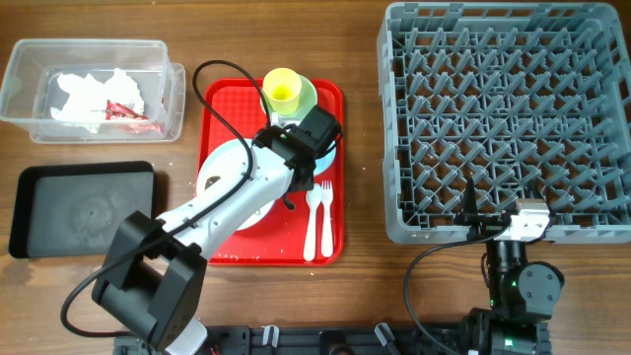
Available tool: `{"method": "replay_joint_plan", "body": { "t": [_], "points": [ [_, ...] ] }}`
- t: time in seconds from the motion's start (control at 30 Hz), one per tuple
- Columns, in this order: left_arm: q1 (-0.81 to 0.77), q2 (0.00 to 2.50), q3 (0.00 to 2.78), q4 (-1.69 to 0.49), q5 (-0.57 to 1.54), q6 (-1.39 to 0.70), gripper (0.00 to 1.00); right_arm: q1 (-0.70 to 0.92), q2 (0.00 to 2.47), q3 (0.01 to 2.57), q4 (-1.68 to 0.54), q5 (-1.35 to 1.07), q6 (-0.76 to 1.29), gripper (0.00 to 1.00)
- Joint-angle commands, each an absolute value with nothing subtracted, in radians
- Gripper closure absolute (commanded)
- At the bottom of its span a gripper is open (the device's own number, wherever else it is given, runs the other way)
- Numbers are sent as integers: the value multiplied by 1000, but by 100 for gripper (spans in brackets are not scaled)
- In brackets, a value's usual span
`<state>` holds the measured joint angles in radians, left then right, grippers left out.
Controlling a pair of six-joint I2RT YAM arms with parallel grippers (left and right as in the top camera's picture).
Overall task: Sort waste into correct bins and load items into the dishwasher rack
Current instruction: 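Lift the plate and carry it left over the black tray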
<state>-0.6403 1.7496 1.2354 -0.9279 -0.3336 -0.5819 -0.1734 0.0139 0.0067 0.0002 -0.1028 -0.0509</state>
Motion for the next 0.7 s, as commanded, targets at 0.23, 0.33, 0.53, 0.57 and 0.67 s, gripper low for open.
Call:
{"method": "replay_joint_plan", "body": {
  "t": [0.23, 0.33, 0.53, 0.57, 0.67],
  "points": [
    [-624, 1753, 1360, -1055, -515, -592, 96, -170, 14, 5, 4, -94, -60, 0],
    [-584, 1753, 1360, -1068, -519, -592, 96, -170, 14, 5, 4, -94, -61, 0],
    [-436, 1750, 1367, -1088, -555, -592, 96, -170, 14, 5, 4, -94, -60, 0],
    [-412, 1748, 1375, -1091, -555, -592, 96, -170, 14, 5, 4, -94, -60, 0],
    [-352, 1735, 1393, -1085, -555, -592, 96, -170, 14, 5, 4, -94, -60, 0]
  ]
}}
